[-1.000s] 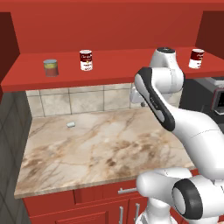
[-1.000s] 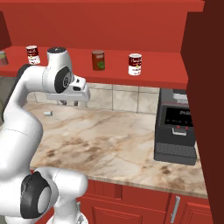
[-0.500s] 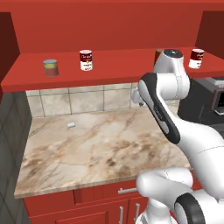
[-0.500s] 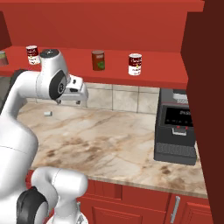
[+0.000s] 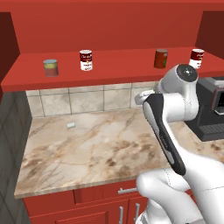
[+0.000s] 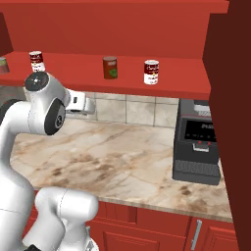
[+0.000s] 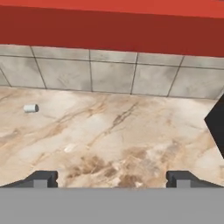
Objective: Stack two cans on top of the other two cans in the cabinet.
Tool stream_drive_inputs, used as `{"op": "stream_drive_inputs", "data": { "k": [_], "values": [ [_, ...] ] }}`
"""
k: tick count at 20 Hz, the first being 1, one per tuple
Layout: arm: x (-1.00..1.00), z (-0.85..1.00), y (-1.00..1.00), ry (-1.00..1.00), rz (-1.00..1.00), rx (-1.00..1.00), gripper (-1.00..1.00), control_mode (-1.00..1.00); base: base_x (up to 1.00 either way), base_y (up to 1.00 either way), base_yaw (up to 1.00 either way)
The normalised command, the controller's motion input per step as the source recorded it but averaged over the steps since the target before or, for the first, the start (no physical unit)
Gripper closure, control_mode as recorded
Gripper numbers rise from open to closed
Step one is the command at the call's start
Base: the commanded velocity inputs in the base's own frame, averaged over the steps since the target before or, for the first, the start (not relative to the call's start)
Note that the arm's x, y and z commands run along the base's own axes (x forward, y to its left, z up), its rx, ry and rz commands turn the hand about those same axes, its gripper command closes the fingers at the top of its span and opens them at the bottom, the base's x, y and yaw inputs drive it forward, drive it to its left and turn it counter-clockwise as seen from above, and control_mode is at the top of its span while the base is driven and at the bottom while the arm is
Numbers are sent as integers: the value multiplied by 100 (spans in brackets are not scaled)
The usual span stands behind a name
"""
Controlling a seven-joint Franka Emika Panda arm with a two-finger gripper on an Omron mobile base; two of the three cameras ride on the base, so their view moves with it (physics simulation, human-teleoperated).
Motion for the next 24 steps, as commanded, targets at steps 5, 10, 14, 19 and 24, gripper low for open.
{"op": "stream_drive_inputs", "data": {
  "k": [5,10,14,19,24],
  "values": [
    [-8,51,-3,-1,-16,0,-100,-100,0,0,0],
    [-5,57,-5,0,-16,0,-100,-100,0,0,0],
    [-3,56,-14,0,-15,0,-100,-100,0,0,0],
    [0,36,-16,-6,-3,0,-100,-100,0,0,0],
    [4,17,-19,-18,0,0,-100,-100,0,0,0]
  ]
}}
